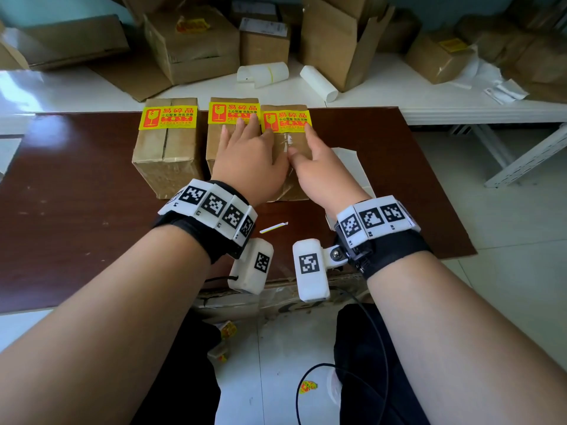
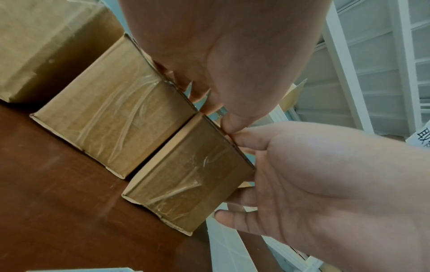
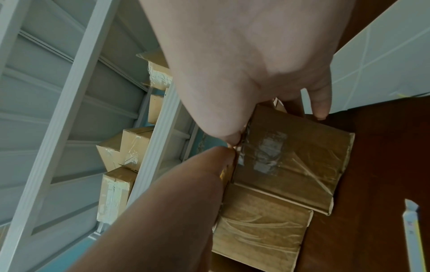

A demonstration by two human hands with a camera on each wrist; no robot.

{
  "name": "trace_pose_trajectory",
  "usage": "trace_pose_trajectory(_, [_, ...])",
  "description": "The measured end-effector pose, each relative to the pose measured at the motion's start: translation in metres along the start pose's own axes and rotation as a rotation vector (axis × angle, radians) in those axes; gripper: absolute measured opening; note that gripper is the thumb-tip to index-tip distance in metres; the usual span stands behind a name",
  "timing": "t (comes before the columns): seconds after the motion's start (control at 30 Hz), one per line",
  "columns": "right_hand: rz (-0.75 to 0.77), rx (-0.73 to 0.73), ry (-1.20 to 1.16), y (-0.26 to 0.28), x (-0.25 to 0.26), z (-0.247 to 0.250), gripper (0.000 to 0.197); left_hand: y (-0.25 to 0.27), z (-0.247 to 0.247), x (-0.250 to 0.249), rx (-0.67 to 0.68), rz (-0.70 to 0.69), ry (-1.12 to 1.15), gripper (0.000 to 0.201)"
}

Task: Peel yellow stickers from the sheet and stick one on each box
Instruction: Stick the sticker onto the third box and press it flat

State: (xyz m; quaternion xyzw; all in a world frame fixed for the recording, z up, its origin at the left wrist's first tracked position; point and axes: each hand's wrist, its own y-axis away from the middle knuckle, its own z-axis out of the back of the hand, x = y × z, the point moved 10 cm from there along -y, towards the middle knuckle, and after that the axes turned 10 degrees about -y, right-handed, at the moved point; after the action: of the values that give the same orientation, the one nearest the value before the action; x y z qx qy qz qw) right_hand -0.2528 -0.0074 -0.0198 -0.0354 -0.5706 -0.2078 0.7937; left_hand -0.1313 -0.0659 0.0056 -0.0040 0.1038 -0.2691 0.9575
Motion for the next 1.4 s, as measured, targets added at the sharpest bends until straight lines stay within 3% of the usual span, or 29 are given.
trace_pose_trajectory(0.4, [0.020, -0.068, -0.013, -0.005, -0.004, -0.010, 0.075, 0.009, 0.002, 0.008, -0.067, -0.034, 0.011, 0.067])
trace_pose_trajectory(0.9, [-0.024, -0.071, 0.103, 0.025, 0.012, 0.000, 0.072, 0.010, 0.010, 0.007, -0.021, -0.066, -0.003, 0.056])
trace_pose_trajectory(1.03, [0.001, -0.054, 0.130, 0.024, 0.016, 0.006, 0.071, 0.008, 0.009, 0.011, -0.029, -0.033, -0.010, 0.059])
trace_pose_trajectory(1.23, [0.021, -0.090, 0.111, 0.016, 0.019, 0.009, 0.053, 0.010, 0.014, 0.014, -0.038, 0.026, -0.083, 0.061])
trace_pose_trajectory(1.4, [-0.021, -0.117, 0.159, 0.009, 0.024, 0.005, 0.055, 0.001, 0.021, 0.017, 0.010, 0.040, -0.068, 0.058])
